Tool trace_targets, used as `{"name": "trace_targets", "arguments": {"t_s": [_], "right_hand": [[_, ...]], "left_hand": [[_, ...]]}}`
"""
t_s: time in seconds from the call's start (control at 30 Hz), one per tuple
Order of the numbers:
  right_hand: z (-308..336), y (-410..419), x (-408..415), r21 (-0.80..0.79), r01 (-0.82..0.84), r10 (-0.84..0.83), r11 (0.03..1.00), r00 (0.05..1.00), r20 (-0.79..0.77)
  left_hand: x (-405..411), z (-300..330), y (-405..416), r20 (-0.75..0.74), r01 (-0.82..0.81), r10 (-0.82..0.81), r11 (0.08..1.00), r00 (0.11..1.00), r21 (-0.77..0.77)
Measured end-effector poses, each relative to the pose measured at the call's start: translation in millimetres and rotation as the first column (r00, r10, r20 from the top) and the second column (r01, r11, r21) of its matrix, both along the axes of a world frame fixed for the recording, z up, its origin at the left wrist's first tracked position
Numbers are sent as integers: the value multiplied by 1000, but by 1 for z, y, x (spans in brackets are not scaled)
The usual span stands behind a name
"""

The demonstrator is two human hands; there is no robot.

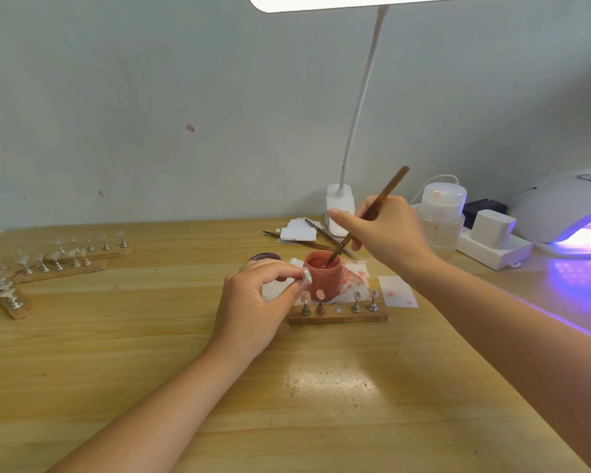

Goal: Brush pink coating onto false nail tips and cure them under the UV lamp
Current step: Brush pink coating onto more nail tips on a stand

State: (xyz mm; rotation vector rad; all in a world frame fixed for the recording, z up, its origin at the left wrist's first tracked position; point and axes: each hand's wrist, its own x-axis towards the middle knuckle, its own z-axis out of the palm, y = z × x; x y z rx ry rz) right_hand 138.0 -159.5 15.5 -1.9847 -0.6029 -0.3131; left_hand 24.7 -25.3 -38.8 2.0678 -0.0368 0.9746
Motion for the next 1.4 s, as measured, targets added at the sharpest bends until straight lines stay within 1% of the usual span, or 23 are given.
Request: {"name": "trace_targets", "arguments": {"t_s": [0.2, 0.33, 0.47, 0.57, 0.67, 0.73, 0.87, 0.97, 1.03, 1.1, 1.2, 1.27, 1.4], "right_hand": [[-3, -10, 5, 91, 40, -32, 995, 996, -86], [-5, -15, 7, 99, 91, -84, 991, 994, -69], [-4, -19, 8, 172, 117, -108, 978, 992, -60], [-4, -21, 2, 273, 57, -44, 960, 998, -55], [-10, -22, -16, 332, -104, 108, 938, 994, 9], [-18, -23, -28, 321, -180, 160, 930, 983, 86], [-36, -27, -47, 295, -265, 198, 918, 951, 240], [-44, -28, -59, 210, -314, 230, 926, 910, 344], [-45, -27, -64, 220, -329, 234, 918, 900, 369], [-47, -26, -66, 260, -371, 275, 891, 899, 340], [-54, -25, -66, 255, -379, 301, 890, 906, 297], [-56, -24, -66, 247, -384, 301, 890, 900, 317], [-56, -23, -65, 159, -382, 295, 911, 869, 397]], "left_hand": [[0, 0, 0, -13, 6, -6, 1000, 1000, -25], [-1, 0, -1, -11, 14, -14, 1000, 1000, -28], [-1, 0, 0, -22, 19, -20, 999, 1000, -37], [-1, 0, 0, -28, 21, -22, 999, 999, -39], [-1, 0, 0, -31, 18, -20, 999, 999, -41], [-2, 0, 0, -27, 18, -19, 999, 999, -41], [-2, 0, -1, -16, 18, -18, 999, 1000, -38], [0, 0, 0, -5, 27, -27, 999, 1000, -31], [0, -1, 0, -3, 32, -32, 999, 999, -37], [0, -2, 0, -5, 32, -32, 999, 999, -44], [1, -3, 1, -9, 30, -30, 998, 1000, -51], [1, -3, 0, -7, 35, -35, 998, 999, -50], [2, -4, 1, 2, 30, -30, 998, 1000, -47]]}}
